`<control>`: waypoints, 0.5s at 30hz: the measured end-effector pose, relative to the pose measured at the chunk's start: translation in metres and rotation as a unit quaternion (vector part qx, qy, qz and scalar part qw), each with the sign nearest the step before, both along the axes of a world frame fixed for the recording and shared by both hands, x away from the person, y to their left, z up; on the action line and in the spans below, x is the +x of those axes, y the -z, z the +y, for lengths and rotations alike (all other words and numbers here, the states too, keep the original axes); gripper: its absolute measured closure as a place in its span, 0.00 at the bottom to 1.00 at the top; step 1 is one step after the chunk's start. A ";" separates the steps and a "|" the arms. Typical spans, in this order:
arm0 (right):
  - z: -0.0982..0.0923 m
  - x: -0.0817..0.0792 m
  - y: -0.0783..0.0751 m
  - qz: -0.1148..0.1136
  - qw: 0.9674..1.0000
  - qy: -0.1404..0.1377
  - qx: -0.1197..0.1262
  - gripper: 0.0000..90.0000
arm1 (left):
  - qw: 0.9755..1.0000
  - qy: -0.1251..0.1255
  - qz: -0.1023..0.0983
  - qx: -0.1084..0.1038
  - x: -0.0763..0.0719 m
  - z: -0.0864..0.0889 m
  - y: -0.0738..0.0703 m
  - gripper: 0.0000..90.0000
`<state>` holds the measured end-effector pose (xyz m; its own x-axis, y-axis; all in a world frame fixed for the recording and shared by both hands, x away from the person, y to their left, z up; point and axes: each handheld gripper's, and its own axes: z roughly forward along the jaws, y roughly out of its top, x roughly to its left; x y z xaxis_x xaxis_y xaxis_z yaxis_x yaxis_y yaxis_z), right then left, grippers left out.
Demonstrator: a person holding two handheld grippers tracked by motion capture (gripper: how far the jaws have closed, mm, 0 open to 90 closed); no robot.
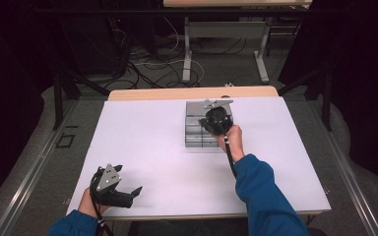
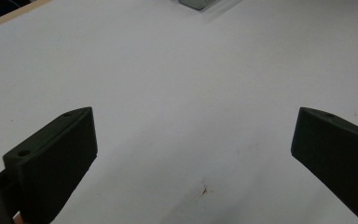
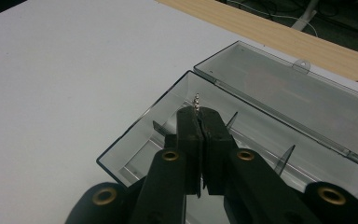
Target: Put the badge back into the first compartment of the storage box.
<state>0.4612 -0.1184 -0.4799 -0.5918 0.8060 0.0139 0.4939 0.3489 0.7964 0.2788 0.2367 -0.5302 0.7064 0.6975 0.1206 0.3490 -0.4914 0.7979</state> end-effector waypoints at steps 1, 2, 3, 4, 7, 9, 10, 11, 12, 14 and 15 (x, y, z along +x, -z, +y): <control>0.001 0.001 0.001 0.000 1.000 0.000 0.001 0.98 | 1.000 0.000 0.001 0.001 0.000 0.000 0.000 0.01; 0.001 0.002 0.001 0.000 1.000 0.000 0.001 0.98 | 1.000 0.000 0.000 0.001 0.000 0.000 0.000 0.01; 0.002 0.003 0.001 0.001 1.000 0.000 0.000 0.98 | 1.000 0.000 0.000 0.000 0.000 0.000 0.000 0.01; 0.004 0.004 0.002 0.004 1.000 0.001 -0.002 0.98 | 1.000 0.000 0.000 0.000 0.000 0.000 0.000 0.01; 0.005 0.006 0.003 0.005 1.000 0.002 -0.002 0.98 | 1.000 0.001 0.002 0.001 0.000 0.000 0.000 0.01; 0.006 0.008 0.004 0.006 1.000 0.003 -0.003 0.98 | 1.000 0.000 0.002 0.002 0.000 0.000 0.000 0.01; 0.007 0.009 0.005 0.007 1.000 0.005 -0.005 0.98 | 1.000 0.000 0.000 0.002 0.000 0.000 0.000 0.01; 0.007 0.010 0.006 0.008 1.000 0.005 -0.005 0.98 | 1.000 0.000 0.000 0.000 0.000 0.000 0.000 0.01; 0.007 0.011 0.006 0.007 1.000 0.005 -0.007 0.98 | 1.000 0.000 0.000 0.000 0.000 0.000 0.000 0.01; 0.008 0.014 0.009 0.010 1.000 0.006 -0.009 0.98 | 1.000 0.000 0.001 0.002 0.000 0.000 0.000 0.01; 0.008 0.014 0.009 0.010 1.000 0.006 -0.009 0.98 | 1.000 0.000 0.001 0.002 0.000 0.000 0.000 0.01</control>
